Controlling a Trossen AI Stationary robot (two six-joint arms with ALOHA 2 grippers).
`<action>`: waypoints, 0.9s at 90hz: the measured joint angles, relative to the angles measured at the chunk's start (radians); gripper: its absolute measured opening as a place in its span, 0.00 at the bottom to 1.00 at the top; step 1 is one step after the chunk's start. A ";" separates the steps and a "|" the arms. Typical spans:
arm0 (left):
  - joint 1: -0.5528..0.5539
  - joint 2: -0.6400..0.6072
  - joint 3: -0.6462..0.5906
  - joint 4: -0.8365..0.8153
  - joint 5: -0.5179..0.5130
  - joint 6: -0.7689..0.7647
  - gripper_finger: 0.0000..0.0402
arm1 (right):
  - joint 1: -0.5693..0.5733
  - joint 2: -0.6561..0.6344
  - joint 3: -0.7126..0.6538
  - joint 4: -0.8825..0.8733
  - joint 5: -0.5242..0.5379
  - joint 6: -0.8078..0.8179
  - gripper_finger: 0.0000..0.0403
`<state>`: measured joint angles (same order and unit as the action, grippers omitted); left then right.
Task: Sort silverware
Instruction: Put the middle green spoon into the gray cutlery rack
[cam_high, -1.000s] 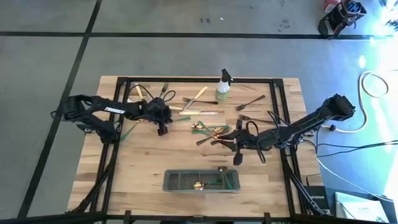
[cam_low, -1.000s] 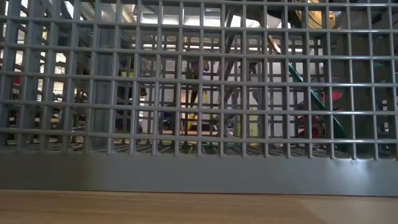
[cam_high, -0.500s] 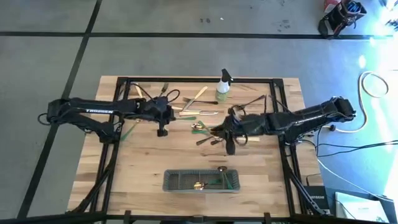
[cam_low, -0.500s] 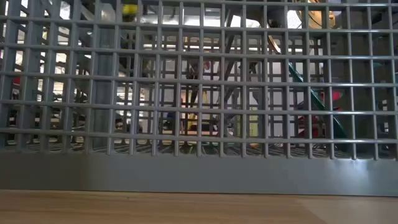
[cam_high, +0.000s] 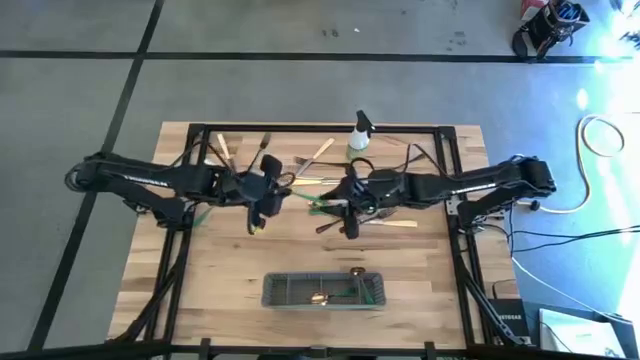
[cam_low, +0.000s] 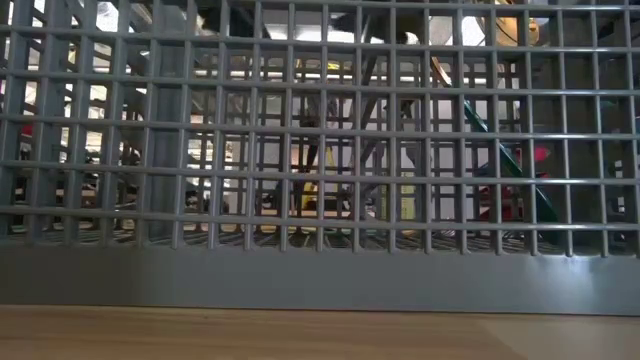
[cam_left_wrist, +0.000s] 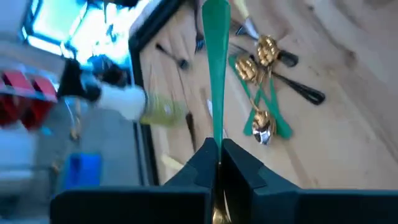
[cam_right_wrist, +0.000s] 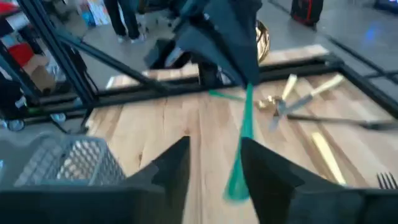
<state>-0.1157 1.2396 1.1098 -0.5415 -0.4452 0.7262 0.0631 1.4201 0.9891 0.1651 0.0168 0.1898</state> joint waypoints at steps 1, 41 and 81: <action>-0.002 0.000 0.001 -0.001 -0.003 0.009 0.00 | 0.000 0.003 0.004 0.007 -0.002 -0.002 0.38; -0.055 0.102 0.003 -0.055 0.036 0.235 0.00 | -0.026 0.176 0.128 0.012 -0.077 0.073 0.49; -0.137 0.110 0.003 -0.027 -0.128 0.564 0.00 | -0.024 0.262 0.137 0.012 -0.081 0.124 0.43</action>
<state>-0.2525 1.3499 1.1133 -0.5688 -0.5730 1.2898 0.0387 1.6818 1.1263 0.1767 -0.0639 0.3143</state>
